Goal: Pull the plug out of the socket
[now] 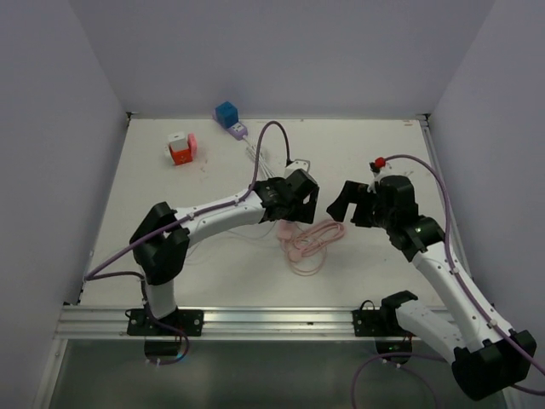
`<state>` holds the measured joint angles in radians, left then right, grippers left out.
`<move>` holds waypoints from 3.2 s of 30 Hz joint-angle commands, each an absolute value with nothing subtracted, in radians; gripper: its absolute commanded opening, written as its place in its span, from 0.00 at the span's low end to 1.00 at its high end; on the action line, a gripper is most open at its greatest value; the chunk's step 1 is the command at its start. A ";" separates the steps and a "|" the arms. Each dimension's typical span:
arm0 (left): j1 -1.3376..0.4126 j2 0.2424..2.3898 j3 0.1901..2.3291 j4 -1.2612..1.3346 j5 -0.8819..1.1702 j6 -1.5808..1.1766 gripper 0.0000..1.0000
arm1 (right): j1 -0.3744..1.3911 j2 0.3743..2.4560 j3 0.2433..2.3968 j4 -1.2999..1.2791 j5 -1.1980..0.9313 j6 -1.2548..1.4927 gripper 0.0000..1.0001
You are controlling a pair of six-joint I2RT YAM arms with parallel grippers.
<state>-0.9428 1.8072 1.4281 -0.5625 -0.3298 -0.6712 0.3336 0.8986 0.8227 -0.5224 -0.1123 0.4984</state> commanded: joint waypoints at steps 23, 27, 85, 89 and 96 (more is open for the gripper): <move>-0.781 1.898 1.422 -0.491 -0.135 -0.557 0.86 | 0.380 1.017 0.681 -0.186 -0.186 0.716 0.86; -0.781 1.856 1.382 -0.469 -0.114 -0.555 0.88 | 0.380 1.060 0.701 -0.176 -0.175 0.707 0.86; -0.609 1.813 1.172 0.040 0.264 -0.776 0.22 | 0.543 1.635 0.750 0.274 -0.276 0.867 0.60; -0.606 1.806 1.160 0.049 0.268 -0.781 0.22 | 0.548 1.660 0.729 0.298 -0.287 0.870 0.52; -0.594 1.801 1.149 0.046 0.245 -0.776 0.22 | 0.554 1.631 0.672 0.331 -0.291 0.882 0.51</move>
